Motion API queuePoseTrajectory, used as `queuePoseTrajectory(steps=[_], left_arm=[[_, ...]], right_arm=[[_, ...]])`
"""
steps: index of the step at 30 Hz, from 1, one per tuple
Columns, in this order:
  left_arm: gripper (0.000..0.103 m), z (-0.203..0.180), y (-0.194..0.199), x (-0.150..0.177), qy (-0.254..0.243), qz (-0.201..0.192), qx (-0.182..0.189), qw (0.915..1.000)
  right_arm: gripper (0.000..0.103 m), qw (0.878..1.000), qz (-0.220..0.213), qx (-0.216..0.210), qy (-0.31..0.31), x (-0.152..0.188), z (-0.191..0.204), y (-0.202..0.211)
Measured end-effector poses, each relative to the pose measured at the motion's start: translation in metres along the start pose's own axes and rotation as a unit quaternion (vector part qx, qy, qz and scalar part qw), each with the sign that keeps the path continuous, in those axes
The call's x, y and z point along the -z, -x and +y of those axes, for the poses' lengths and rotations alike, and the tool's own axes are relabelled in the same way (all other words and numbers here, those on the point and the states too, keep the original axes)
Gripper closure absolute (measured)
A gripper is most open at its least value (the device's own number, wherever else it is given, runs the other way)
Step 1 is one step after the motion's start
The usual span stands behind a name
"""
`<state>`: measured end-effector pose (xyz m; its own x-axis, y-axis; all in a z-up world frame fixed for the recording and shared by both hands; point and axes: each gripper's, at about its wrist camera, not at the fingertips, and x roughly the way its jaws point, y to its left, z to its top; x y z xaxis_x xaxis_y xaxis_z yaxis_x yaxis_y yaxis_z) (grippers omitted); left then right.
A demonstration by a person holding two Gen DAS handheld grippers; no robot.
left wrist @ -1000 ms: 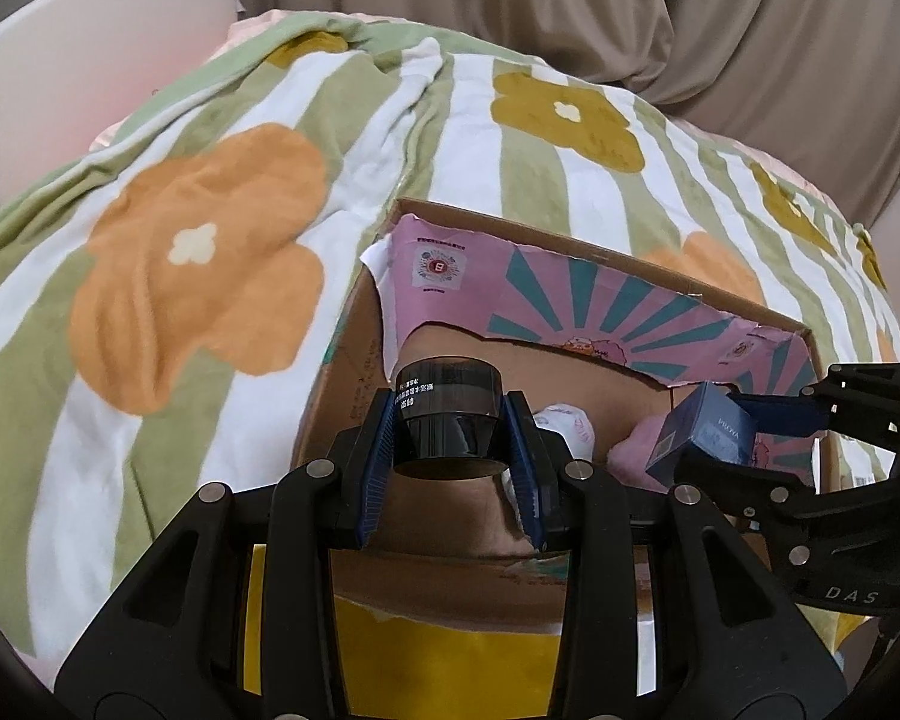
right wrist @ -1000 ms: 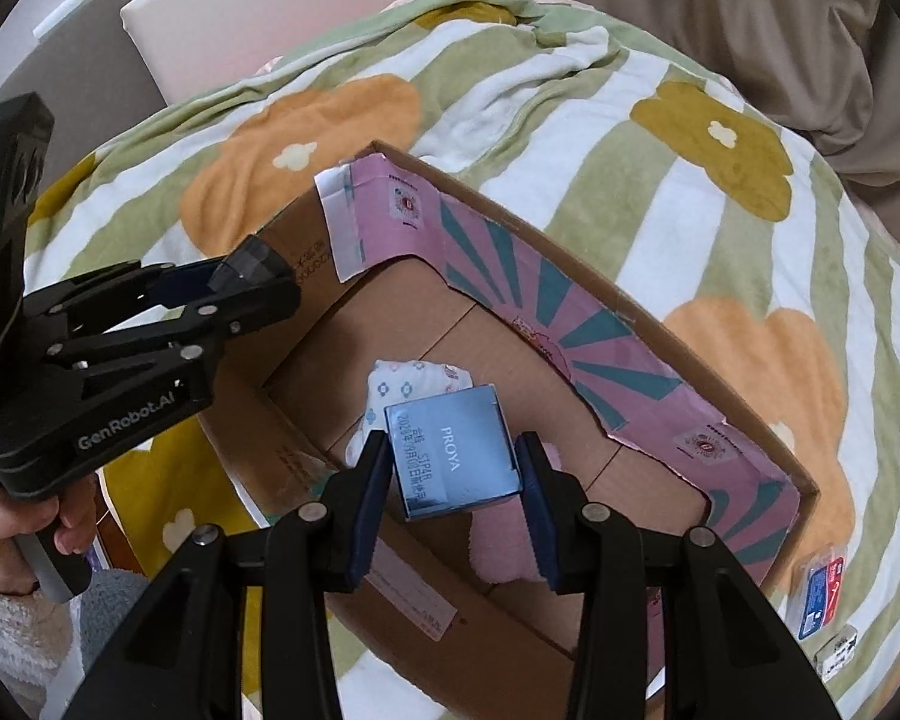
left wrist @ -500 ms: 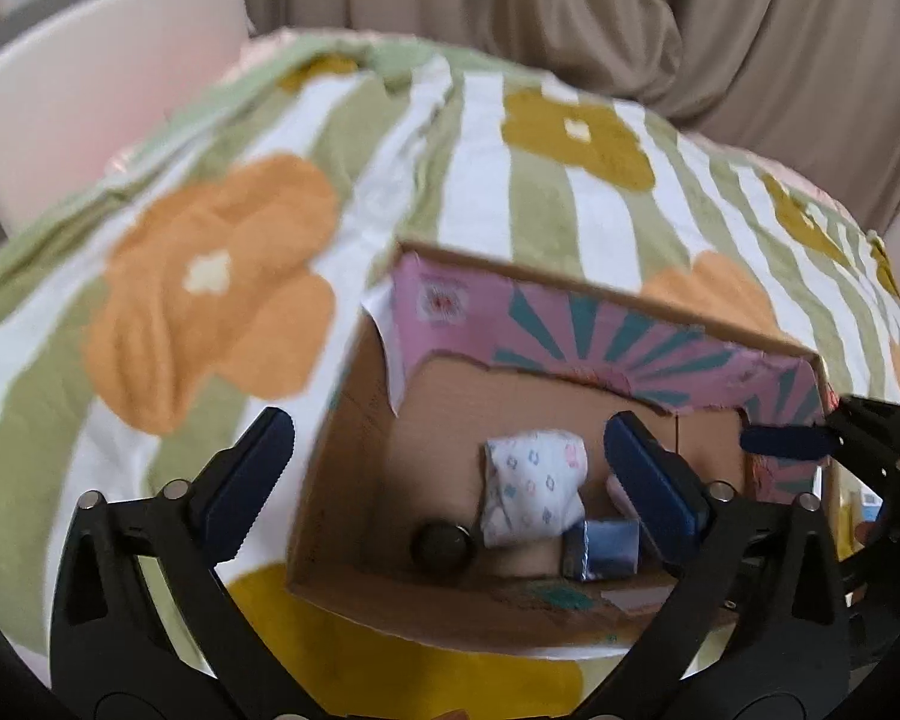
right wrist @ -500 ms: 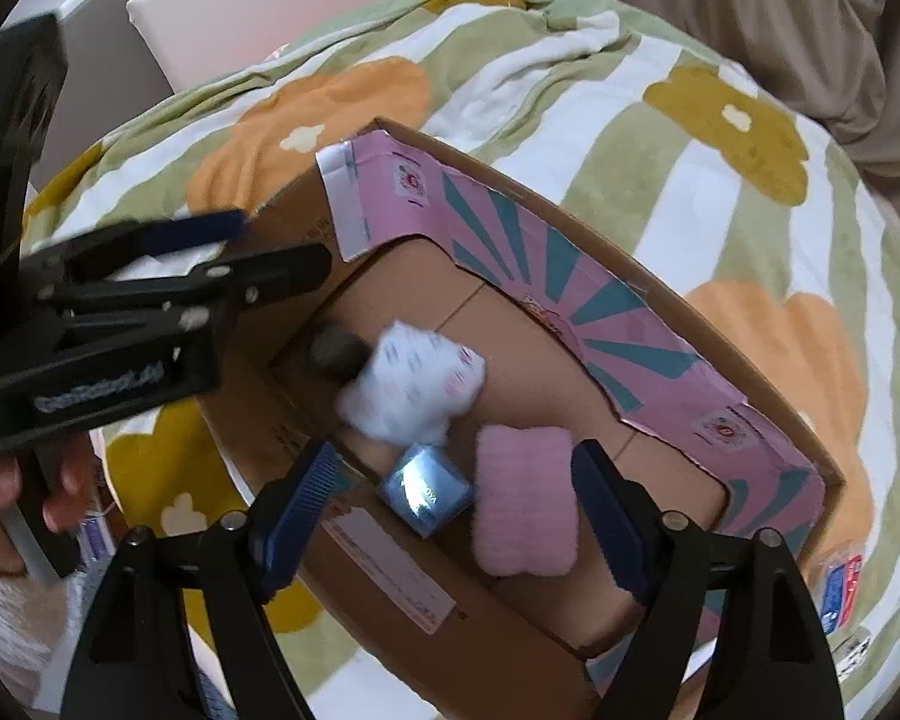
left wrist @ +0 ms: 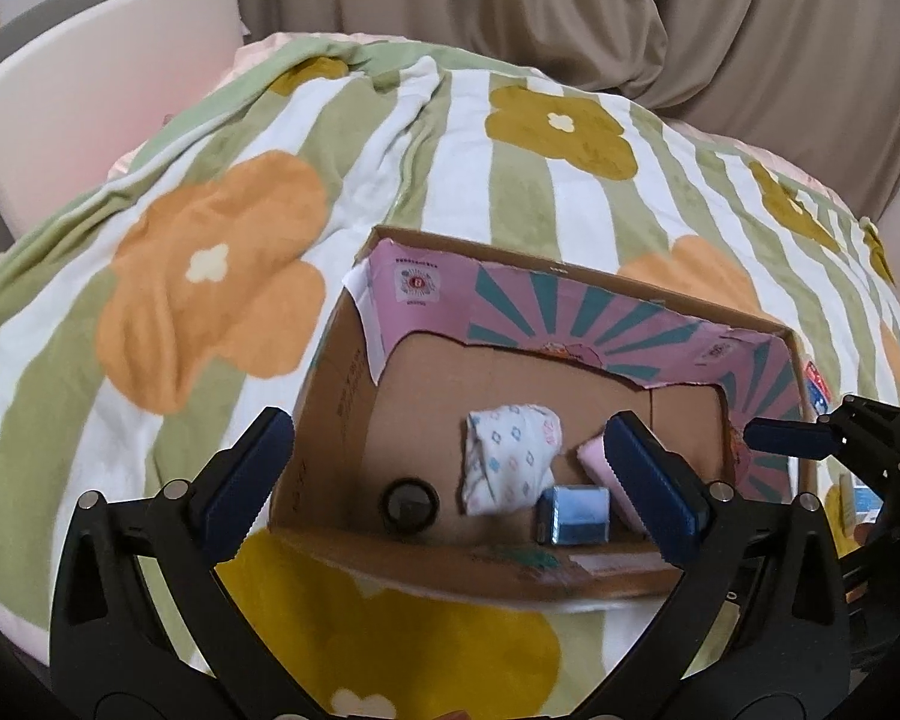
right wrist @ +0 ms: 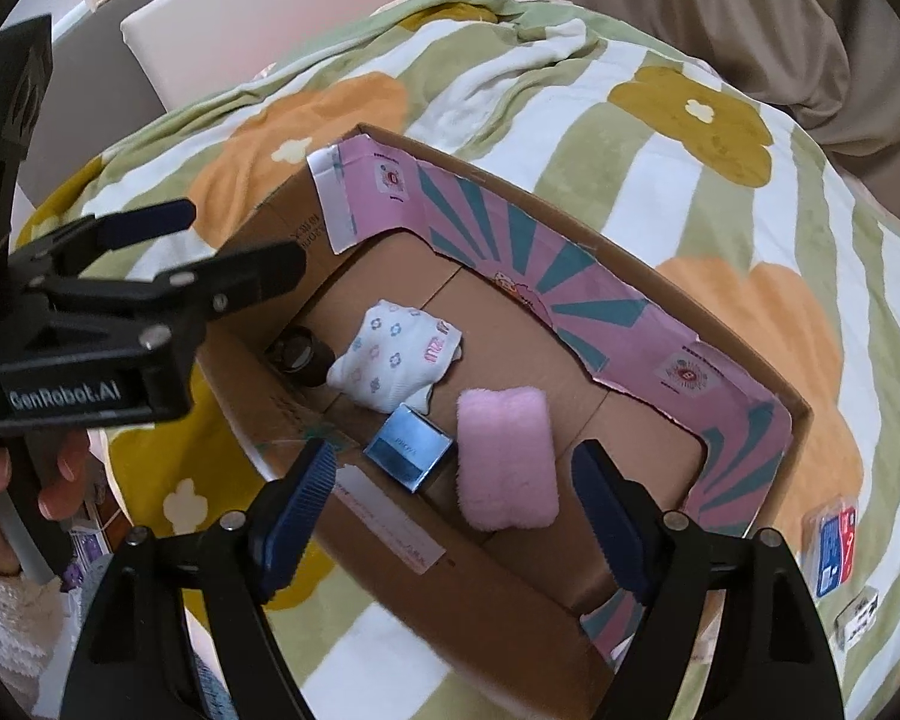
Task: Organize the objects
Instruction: 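Withdraw both tools from the box toward the remaining items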
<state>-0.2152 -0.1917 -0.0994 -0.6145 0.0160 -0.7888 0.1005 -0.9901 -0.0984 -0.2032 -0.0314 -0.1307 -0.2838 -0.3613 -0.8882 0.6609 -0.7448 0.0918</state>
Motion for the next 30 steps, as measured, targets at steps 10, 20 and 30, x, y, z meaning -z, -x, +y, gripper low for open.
queuePoseTrajectory(steps=[10,20,30], left_arm=[[0.000,-0.011,0.033,0.009,-0.015,-0.006,0.011,0.9998],[0.000,-0.036,0.077,0.008,-0.026,-0.017,0.031,0.9990],[0.000,-0.085,0.109,0.009,-0.053,-0.030,0.050,0.9969]], right_arm=[[0.025,1.000,-0.016,0.005,-0.007,0.013,0.007,0.029],[0.025,0.999,-0.047,0.022,-0.018,0.026,-0.007,0.087],[0.025,0.993,-0.081,0.031,-0.076,0.055,-0.067,0.169]])
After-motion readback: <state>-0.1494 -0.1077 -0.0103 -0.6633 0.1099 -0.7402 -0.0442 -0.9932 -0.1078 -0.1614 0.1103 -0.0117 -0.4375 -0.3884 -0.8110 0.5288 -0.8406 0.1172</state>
